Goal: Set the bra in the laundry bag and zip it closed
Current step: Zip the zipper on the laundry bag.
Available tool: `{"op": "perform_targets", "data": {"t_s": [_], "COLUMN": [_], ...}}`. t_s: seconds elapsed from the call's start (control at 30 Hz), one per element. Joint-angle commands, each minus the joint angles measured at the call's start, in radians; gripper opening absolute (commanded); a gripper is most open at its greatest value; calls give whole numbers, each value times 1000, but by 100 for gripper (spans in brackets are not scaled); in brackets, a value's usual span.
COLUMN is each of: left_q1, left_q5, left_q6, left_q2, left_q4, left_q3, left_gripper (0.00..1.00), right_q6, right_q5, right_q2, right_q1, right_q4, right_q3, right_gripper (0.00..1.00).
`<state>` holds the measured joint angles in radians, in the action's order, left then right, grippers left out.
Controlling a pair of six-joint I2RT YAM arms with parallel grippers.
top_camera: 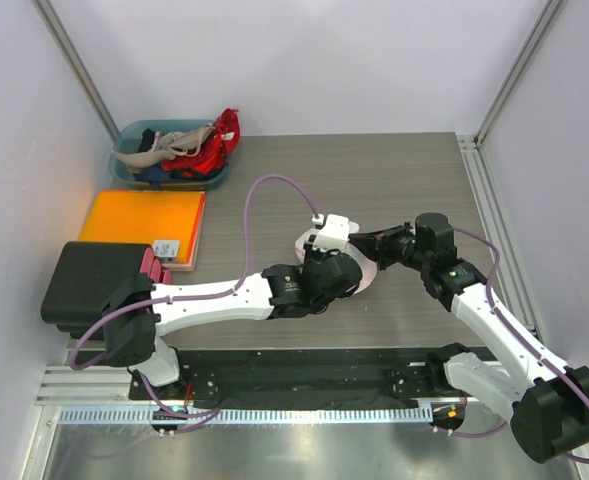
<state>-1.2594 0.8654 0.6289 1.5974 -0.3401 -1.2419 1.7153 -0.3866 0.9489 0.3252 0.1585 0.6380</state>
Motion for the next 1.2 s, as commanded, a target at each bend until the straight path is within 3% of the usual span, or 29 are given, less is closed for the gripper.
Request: {"op": "perform_targets", "data": {"t_s": [0.0,0.4,0.6,0.73,1.17], "left_q1": [8,11,11,12,118], "left_q5": [90,171,190,217,176], "left_q6": [18,3,-29,-55,-1], "left_q2": [21,58,58,58,-85], "left_q4": [3,30,68,67,-13], "left_q3": [-56,-71,-68,-71,111], "left_gripper": [31,22,13,0,0], "right_q6": [26,18,12,9,-16], "right_q5": [-21,-32,-32,-32,-81], "right_q2": [-22,-24,-19,-21,-18], "right_q1": [-2,2,11,11,11], "right_q4": [-53,-56,-62,-62,-106], "right_q3": [54,55,57,60,57], "right_gripper": [1,1,1,1,1]}}
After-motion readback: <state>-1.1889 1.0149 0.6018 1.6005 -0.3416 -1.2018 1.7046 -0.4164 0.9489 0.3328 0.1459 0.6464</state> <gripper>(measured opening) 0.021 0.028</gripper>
